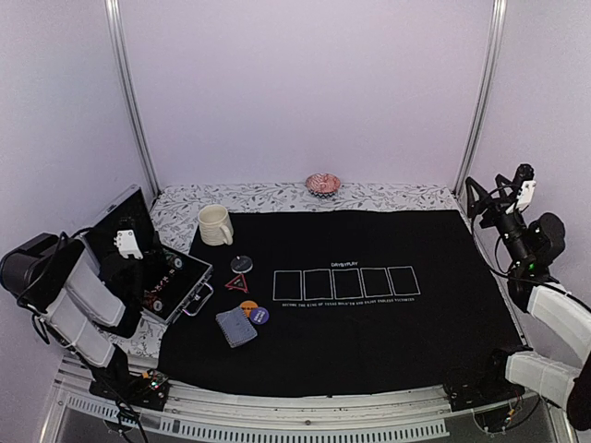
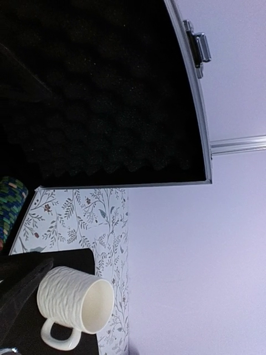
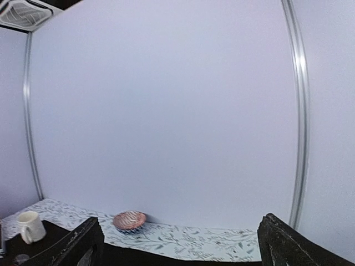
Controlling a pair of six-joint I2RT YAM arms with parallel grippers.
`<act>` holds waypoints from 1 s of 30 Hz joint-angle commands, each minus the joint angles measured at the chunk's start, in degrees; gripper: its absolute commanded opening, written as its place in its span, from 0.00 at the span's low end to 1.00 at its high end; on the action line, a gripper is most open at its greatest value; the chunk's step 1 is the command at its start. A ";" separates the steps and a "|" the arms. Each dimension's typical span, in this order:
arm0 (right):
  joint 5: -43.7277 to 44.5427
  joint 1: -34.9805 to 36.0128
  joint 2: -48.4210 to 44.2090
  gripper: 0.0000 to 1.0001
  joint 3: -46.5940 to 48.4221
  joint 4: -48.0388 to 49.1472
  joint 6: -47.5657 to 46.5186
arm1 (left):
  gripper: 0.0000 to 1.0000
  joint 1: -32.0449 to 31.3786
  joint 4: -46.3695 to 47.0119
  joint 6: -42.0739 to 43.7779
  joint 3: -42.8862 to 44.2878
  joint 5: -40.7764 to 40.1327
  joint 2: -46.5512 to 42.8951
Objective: Distribute texas hold em gaming equipment
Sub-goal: Pick up the dealer button from the center of the board.
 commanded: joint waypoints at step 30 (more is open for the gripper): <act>14.07 24.64 3.25 0.99 25.95 -72.41 11.58 | 0.98 -33.63 -104.24 -6.63 48.20 12.58 -8.92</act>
